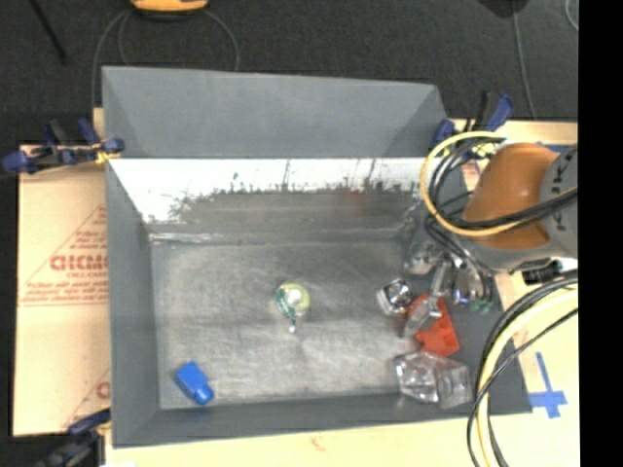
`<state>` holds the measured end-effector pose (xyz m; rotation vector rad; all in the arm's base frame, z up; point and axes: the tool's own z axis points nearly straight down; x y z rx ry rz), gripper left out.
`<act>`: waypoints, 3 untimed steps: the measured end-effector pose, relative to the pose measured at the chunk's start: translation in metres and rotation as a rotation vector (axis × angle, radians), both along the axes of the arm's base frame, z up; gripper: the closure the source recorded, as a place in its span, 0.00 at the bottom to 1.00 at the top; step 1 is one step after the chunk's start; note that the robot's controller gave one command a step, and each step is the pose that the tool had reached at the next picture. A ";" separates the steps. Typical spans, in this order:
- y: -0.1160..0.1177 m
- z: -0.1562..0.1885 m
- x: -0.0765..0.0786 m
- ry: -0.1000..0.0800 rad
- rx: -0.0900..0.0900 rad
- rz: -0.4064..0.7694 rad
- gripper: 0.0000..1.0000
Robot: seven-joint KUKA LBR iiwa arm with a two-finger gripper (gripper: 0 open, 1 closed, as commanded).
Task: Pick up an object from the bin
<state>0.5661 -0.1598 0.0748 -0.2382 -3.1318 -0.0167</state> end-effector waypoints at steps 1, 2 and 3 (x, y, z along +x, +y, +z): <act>0.047 0.002 -0.022 -0.024 -0.024 0.532 0.00; 0.002 0.070 -0.081 -0.042 -0.025 0.674 0.00; 0.039 0.023 -0.018 -0.005 -0.023 0.662 0.00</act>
Offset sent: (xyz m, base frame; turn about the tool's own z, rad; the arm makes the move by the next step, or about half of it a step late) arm -0.0286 0.0509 -0.0048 -0.5351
